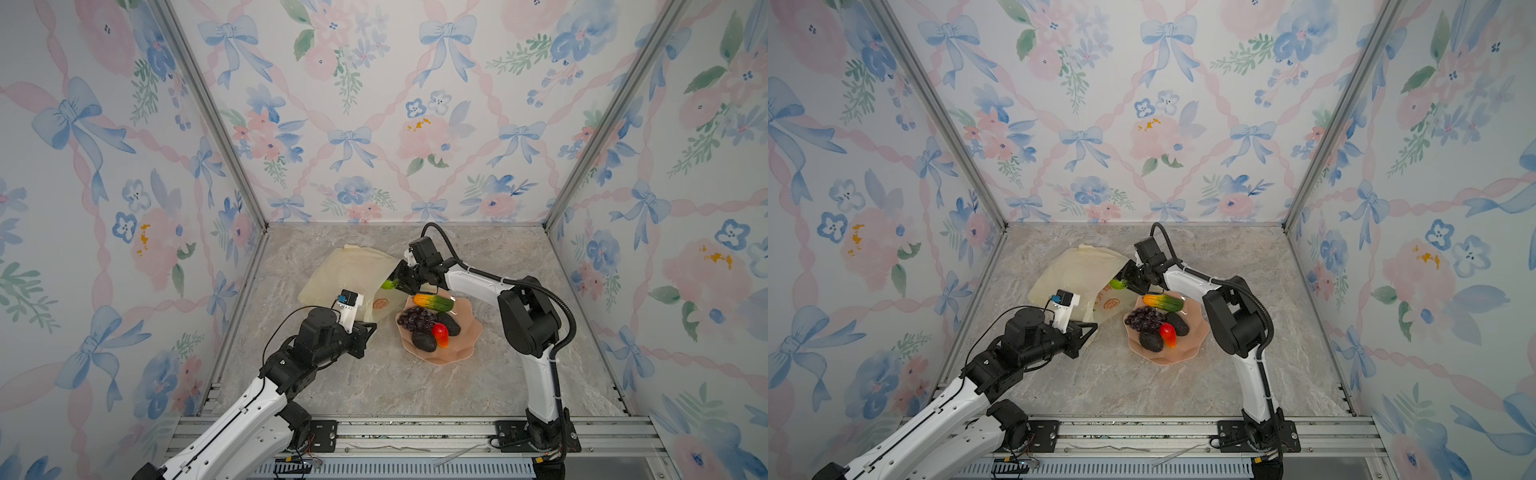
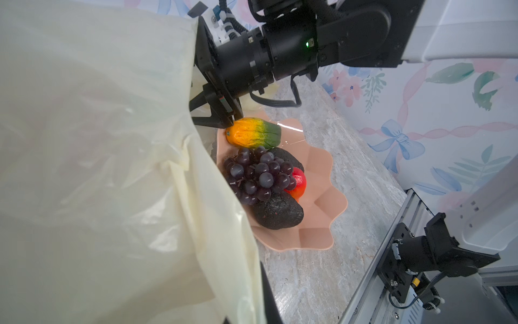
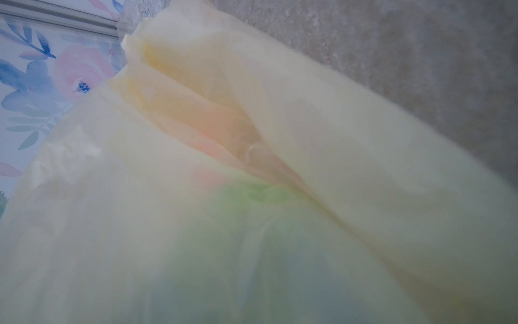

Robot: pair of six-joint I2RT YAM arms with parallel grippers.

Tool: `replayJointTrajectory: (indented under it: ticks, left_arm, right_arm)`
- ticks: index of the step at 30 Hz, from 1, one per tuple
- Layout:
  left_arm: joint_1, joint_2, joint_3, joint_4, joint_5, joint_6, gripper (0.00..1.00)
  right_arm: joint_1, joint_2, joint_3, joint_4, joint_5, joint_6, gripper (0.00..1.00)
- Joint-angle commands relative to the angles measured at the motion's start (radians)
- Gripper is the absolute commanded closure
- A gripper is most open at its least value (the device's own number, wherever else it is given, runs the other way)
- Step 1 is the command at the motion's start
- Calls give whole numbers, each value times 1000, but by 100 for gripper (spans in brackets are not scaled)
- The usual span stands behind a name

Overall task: Place the fruits into the plastic bag
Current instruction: Place the fruit in the plastic bag.

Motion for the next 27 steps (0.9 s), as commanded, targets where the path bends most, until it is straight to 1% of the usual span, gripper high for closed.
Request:
replayJointTrajectory:
  ticks: [1,3,7,27]
  left_arm:
    - [5,-4,-10,19,12,-8,100]
    - [4,-6,-11,19,11,-9,100]
    - [5,-8,-11,20,11,-9,100]
    - [4,-12,-11,20,11,-11,100]
  right_arm:
    - [8,21,38,8,5,5,27]
    - [7,25,44,8,1,7,23]
    - [7,26,51,10,-2,8,19]
    - [8,4,44,-6,0,-4,16]
